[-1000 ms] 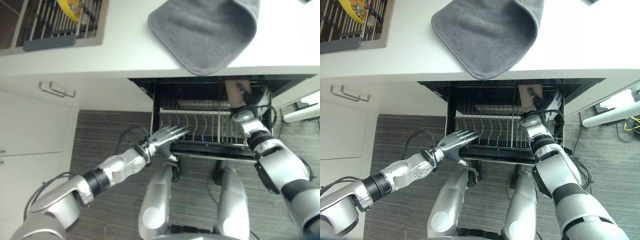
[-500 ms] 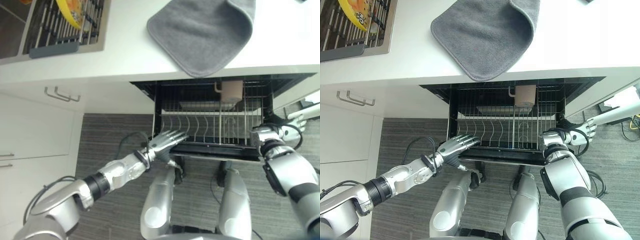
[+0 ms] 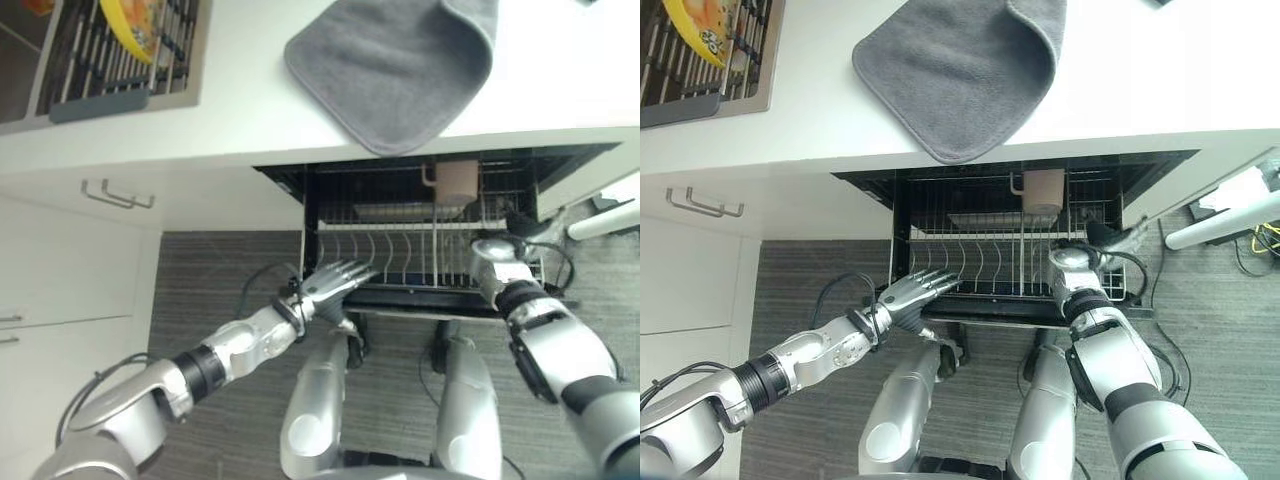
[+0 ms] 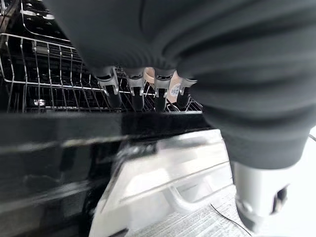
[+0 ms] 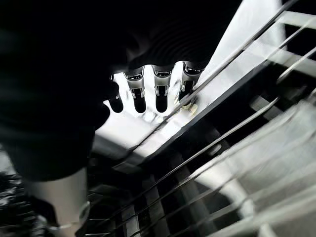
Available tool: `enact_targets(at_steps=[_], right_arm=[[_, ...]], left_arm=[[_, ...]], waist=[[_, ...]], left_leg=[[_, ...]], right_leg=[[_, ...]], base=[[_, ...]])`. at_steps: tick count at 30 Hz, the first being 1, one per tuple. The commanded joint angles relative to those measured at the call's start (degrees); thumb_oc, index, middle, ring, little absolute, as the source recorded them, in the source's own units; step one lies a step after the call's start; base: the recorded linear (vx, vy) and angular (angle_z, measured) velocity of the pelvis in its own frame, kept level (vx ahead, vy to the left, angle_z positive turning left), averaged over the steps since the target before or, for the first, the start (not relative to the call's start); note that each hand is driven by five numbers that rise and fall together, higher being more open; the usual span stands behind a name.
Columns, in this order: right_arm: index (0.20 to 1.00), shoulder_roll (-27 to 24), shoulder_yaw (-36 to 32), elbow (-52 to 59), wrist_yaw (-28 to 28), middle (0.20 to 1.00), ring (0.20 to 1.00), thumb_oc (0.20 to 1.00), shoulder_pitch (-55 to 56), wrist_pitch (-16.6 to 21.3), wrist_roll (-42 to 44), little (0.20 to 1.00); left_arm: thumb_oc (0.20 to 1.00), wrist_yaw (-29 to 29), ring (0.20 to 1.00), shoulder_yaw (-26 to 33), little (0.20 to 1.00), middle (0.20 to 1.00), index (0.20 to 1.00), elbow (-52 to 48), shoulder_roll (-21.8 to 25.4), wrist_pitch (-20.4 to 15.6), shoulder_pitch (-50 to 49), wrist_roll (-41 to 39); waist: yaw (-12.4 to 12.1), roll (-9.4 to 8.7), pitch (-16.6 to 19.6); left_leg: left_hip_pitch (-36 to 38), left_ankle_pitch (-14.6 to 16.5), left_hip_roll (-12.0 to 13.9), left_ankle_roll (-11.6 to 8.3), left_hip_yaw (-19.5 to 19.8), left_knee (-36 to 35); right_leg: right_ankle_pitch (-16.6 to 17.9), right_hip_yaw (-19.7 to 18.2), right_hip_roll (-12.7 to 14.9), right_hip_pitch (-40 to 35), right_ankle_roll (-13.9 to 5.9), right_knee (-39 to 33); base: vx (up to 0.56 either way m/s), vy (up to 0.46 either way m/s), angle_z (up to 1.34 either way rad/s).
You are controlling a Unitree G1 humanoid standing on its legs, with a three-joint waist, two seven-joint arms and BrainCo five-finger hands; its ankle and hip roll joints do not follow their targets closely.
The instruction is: Place the dishes in the dishwasher.
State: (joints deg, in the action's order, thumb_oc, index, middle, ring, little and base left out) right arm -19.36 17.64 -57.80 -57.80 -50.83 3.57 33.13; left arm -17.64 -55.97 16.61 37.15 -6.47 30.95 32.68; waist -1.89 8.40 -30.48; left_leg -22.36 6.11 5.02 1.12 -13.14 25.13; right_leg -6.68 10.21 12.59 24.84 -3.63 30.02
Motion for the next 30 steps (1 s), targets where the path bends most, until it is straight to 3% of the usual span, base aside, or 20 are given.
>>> enact_targets(at_steps=[1,6,8,10,13,16,17,22,24,26,27,30], right_arm=[[1.000,5.19,2.22,4.46,11.61,1.000,1.000,1.000,3.19,2.68,6.76,1.000],[1.000,8.35,6.24,18.36,17.41,1.000,1.000,1.000,12.53,4.24,10.81,1.000],[1.000,8.17,7.01,24.69,21.34,1.000,1.000,1.000,20.99,5.43,10.24,1.000],[1.000,7.61,6.81,27.32,26.49,1.000,1.000,1.000,25.80,7.06,11.44,1.000],[1.000,7.77,7.12,27.92,27.86,1.000,1.000,1.000,26.70,7.07,11.71,1.000],[1.000,8.47,7.64,29.67,32.58,1.000,1.000,1.000,28.31,5.73,12.56,1.000],[1.000,8.37,7.81,30.47,35.92,1.000,1.000,1.000,29.27,4.82,14.64,1.000],[1.000,8.53,7.41,34.03,39.05,1.000,1.000,1.000,33.49,4.03,14.09,1.000],[1.000,8.20,6.60,36.74,41.00,1.000,1.000,1.000,36.49,4.14,15.12,1.000],[1.000,7.64,5.17,39.46,44.72,1.000,1.000,1.000,39.46,3.47,17.58,1.000],[1.000,6.89,4.40,42.64,49.22,1.000,1.000,1.000,43.06,2.79,19.65,1.000],[1.000,5.65,1.44,47.08,51.86,1.000,1.000,1.000,47.07,4.15,21.49,1.000]], left_arm=[[1.000,-0.48,1.000,1.64,1.000,1.000,1.000,-3.56,1.10,1.16,-1.71,0.63],[1.000,-2.44,1.000,4.08,1.000,1.000,1.000,2.08,-0.73,1.09,-5.47,0.01],[1.000,-4.53,1.000,6.94,1.000,1.000,1.000,6.93,-3.23,-0.57,-10.10,1.58],[1.000,-4.76,1.000,9.09,1.000,1.000,1.000,12.95,-6.63,-2.34,-13.21,-0.85],[1.000,-4.15,1.000,9.84,1.000,1.000,1.000,16.23,-8.28,-3.28,-13.65,-3.11],[1.000,2.46,1.000,11.48,1.000,1.000,1.000,23.70,-13.38,-6.11,-14.55,-14.61],[1.000,5.73,1.000,12.37,1.000,1.000,1.000,25.70,-15.21,-4.82,-15.10,-22.00],[1.000,9.02,1.000,17.82,1.000,1.000,1.000,29.05,-19.57,-4.52,-17.24,-38.65],[1.000,9.27,1.000,21.14,1.000,1.000,1.000,27.84,-20.76,-3.73,-18.77,-43.67],[1.000,10.23,1.000,23.65,1.000,1.000,1.000,25.45,-21.01,-5.13,-20.37,-44.94],[1.000,14.14,1.000,25.74,1.000,1.000,1.000,21.08,-20.49,-4.09,-22.03,-50.30],[1.000,20.93,1.000,29.05,1.000,1.000,1.000,13.24,-18.86,-2.26,-25.57,-58.70]], waist=[[-0.58,-2.78,0.70],[0.82,-5.00,4.85],[1.80,-6.29,8.32],[2.30,-7.15,12.17],[2.49,-7.35,13.55],[2.98,-7.87,17.58],[3.17,-8.04,18.70],[3.38,-8.56,21.71],[3.42,-8.87,22.32],[3.46,-9.18,22.75],[3.40,-9.35,23.02],[3.42,-9.37,23.30]], left_leg=[[5.51,0.17,-0.19,0.28,-0.50,-2.31],[10.24,-0.70,0.70,-0.58,-0.81,-5.64],[14.67,-1.64,1.16,-1.05,-1.50,-9.30],[18.86,-2.77,1.44,-1.68,-1.67,-13.49],[20.06,-3.34,1.49,-1.89,-1.33,-15.04],[22.87,-5.39,1.46,-2.53,-0.69,-19.25],[23.96,-5.84,1.32,-2.71,-0.36,-20.50],[25.78,-6.63,1.04,-2.60,0.36,-23.24],[26.43,-6.66,0.93,-2.45,0.35,-23.90],[26.99,-6.71,0.80,-2.32,0.33,-24.58],[27.49,-6.84,0.66,-2.30,0.42,-25.38],[28.04,-7.30,0.50,-2.42,0.68,-26.49]], right_leg=[[2.72,2.66,0.67,-5.58,-0.02,-3.71],[2.81,2.54,-0.12,-10.06,-0.14,-7.16],[3.00,3.00,-0.37,-14.19,-0.45,-10.36],[3.35,3.48,-1.04,-18.72,-0.70,-14.60],[3.50,3.34,-1.38,-19.93,-0.72,-15.78],[4.71,2.96,-2.50,-22.73,-0.90,-19.34],[4.88,2.81,-2.91,-23.79,-1.02,-20.25],[5.42,2.29,-4.14,-25.88,-0.79,-22.62],[5.62,2.24,-4.40,-26.74,-0.72,-23.57],[6.05,2.21,-4.60,-27.54,-0.73,-24.77],[6.59,2.35,-4.72,-28.18,-0.88,-25.96],[8.11,2.61,-4.73,-29.00,-1.34,-28.41]], base=[[0.05,-0.020,-0.11],[0.08,-0.020,-0.07],[0.15,-0.016,-0.12],[0.12,0.015,-0.09],[0.03,0.011,-0.01],[0.05,0.002,-0.02],[0.03,-0.008,-0.08],[0.05,-0.021,-0.05],[0.01,-0.043,-0.03],[0.01,-0.045,-0.02],[0.01,-0.042,-0.01],[0.01,-0.013,-0.01]])
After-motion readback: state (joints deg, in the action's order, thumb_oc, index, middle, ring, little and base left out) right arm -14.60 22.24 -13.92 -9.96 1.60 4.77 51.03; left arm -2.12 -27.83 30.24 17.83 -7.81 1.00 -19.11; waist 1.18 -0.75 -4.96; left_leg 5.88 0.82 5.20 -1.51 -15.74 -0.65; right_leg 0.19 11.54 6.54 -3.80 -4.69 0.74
